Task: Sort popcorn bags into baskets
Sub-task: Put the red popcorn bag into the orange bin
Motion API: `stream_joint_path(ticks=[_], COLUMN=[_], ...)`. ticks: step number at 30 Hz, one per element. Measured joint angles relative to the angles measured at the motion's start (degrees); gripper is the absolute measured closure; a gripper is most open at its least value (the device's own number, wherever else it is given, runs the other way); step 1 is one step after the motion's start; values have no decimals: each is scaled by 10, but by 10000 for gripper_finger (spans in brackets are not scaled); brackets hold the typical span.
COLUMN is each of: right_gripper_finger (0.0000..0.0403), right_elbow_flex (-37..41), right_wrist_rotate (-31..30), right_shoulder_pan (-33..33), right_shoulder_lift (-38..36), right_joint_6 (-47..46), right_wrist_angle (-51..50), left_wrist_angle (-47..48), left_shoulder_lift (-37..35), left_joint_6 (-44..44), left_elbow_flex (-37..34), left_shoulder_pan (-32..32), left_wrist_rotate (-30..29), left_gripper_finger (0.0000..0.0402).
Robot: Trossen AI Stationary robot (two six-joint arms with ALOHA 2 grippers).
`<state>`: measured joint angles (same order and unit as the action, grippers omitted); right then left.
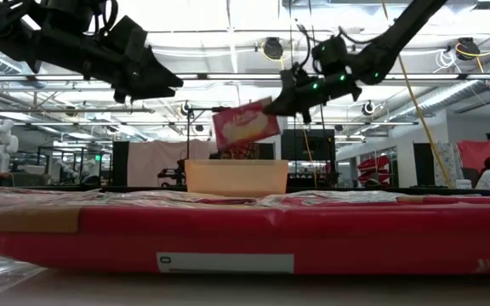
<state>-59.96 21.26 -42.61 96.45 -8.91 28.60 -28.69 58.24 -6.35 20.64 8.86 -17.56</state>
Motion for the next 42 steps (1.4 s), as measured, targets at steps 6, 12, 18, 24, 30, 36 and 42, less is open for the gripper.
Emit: stream_joint_path(ticks=[6,12,18,24,30,36,42], right_gripper_finger=[395,394,389,358,311,272,260], right_elbow_flex=[0,0,3,3,3,3,3], right_wrist_rotate=[0,-26,-47,-55,-78,-160,-156], right_shoulder_pan=[13,15,19,24,32,35,36], right_shoulder_lift=[62,88,92,91,91,91,89], right_joint_6=[-32,-39,-26,-24,-19,34,53], right_wrist_angle=[39,37,28,20,18,5,6], left_wrist_angle=[-3,1,-1,-6,-17,-36,-48], left_shoulder_lift=[0,0,0,0,0,0,0], left_joint_6=[9,16,27,27,17,17,6], left_elbow_flex=[0,0,0,0,0,0,0], left_shoulder_pan=[0,0,0,0,0,0,0], left_wrist_rotate=[0,0,0,1,11,14,27], left_gripper_finger=[185,185,186,186,186,186,186])
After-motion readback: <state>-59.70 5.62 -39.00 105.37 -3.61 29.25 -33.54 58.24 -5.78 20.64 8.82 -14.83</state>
